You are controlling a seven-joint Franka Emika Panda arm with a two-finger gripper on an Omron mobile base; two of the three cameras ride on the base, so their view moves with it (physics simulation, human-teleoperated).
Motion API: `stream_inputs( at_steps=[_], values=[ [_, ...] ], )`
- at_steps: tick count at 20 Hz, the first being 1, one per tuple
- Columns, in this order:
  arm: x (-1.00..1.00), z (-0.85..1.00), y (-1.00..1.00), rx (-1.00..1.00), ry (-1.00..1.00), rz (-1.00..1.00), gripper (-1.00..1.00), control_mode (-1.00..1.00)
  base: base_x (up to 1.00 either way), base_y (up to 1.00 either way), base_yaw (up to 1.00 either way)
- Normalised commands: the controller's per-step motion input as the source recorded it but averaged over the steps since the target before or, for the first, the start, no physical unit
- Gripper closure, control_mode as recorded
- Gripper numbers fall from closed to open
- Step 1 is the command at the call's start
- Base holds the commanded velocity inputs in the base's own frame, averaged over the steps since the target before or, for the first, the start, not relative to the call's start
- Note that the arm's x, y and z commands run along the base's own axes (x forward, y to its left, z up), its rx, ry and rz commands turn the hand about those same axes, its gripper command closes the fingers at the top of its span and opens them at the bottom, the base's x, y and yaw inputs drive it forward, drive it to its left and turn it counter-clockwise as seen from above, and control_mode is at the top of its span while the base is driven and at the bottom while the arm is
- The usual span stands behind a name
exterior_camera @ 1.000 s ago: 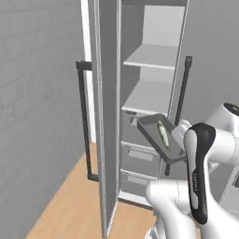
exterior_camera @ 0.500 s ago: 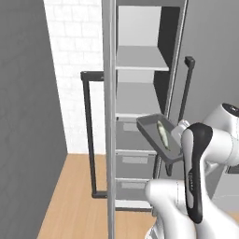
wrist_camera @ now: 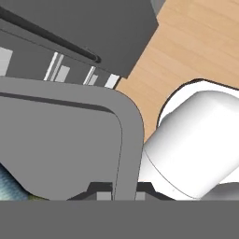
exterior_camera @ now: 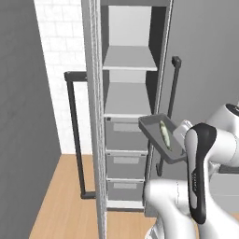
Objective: Take the meat container that has the fish and place it on the second highest rack of the freezer. Then take the vegetable container that has the tomato and potato and place it on the highest rack of the freezer.
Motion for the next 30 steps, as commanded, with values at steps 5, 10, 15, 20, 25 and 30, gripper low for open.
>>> stream_inputs(
  at_steps=[5, 10, 15, 20, 25, 30],
  values=[
    [0.0, 0.0, 0.0, 0.0, 0.0, 0.0, 1.0, 1.0, 0.54, 0.09, -0.04],
    [0.0, 0.0, 0.0, 0.0, 0.0, 0.0, 1.0, 1.0, 0.51, 0.22, -0.04],
    [0.0, 0.0, 0.0, 0.0, 0.0, 0.0, 1.0, 1.0, 0.39, 0.35, -0.01],
    [0.0, 0.0, 0.0, 0.0, 0.0, 0.0, 1.0, 1.0, 0.77, 0.0, -0.1],
    [0.0, 0.0, 0.0, 0.0, 0.0, 0.0, 1.0, 1.0, 0.53, 0.3, -0.08],
    [0.56, -0.03, 0.7, -0.05, 0.0, -0.22, 1.0, -1.0, 0.0, 0.0, 0.0]
  ],
)
